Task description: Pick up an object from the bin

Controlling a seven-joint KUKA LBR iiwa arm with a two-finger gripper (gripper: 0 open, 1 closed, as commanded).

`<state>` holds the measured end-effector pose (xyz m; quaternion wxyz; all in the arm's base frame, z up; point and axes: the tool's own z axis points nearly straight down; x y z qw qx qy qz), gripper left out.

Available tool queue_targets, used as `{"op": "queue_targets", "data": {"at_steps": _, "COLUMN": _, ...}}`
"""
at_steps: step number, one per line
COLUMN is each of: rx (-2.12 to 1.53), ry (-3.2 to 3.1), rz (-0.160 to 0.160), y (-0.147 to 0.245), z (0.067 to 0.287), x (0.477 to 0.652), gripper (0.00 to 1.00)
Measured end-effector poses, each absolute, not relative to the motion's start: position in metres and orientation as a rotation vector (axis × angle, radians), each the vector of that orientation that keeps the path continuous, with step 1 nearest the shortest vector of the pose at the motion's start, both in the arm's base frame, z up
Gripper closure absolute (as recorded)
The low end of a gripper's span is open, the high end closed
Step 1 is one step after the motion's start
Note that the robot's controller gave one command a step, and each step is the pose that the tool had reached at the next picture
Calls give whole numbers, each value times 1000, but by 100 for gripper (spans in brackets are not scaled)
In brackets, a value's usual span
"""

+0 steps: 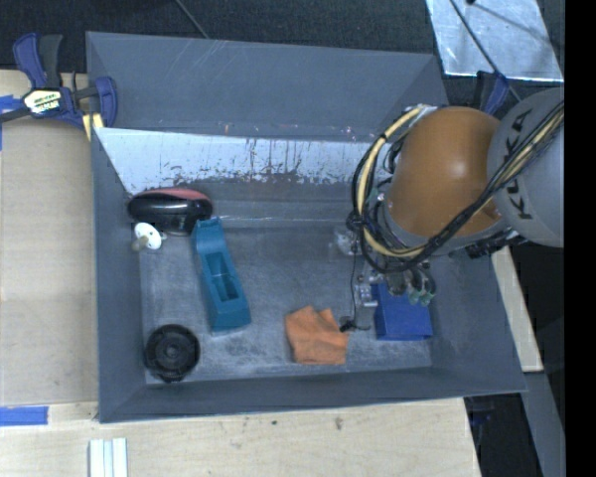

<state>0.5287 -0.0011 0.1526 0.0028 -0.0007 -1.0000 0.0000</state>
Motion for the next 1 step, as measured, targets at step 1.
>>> {"op": "queue_targets", "data": {"at_steps": 1, "rx": -2, "ry": -3145, "rz": 0, "y": -1, "z": 157, "x": 531, "gripper": 0}}
